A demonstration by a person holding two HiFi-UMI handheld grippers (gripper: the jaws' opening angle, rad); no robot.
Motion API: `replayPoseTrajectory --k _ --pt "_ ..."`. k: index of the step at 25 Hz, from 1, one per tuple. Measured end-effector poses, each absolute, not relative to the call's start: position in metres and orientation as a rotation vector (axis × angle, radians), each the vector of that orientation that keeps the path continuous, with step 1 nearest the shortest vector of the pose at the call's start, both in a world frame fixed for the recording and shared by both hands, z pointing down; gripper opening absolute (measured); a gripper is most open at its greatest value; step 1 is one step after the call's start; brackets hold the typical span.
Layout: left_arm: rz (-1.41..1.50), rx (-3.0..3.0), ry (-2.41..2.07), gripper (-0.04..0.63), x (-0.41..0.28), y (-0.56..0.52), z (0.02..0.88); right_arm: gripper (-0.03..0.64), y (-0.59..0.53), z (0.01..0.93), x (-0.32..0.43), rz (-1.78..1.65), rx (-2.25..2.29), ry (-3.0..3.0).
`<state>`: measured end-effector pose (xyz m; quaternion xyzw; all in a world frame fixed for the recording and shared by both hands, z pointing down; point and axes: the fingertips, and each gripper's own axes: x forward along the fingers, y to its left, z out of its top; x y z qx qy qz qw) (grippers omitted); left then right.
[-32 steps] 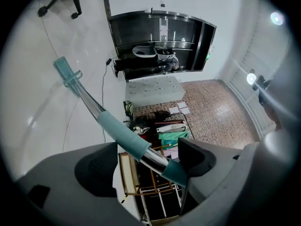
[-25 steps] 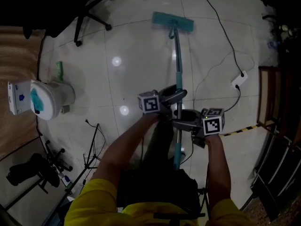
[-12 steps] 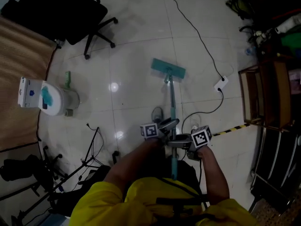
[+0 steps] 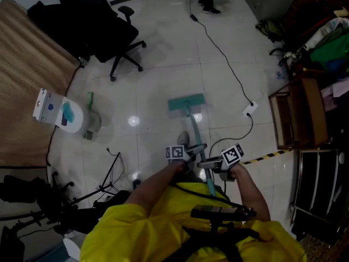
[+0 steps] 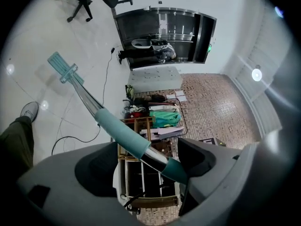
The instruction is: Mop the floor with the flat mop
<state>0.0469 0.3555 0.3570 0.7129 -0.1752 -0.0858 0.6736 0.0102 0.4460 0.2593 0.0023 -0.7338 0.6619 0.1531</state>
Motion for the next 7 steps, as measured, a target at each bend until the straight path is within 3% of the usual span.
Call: replayPoseTrajectory --k 7 --pt "-0.246 1.650 -0.389 0.382 0.045 0.344 0.316 0.348 0.440 0.226 0.009 1.838 0.006 -2.172"
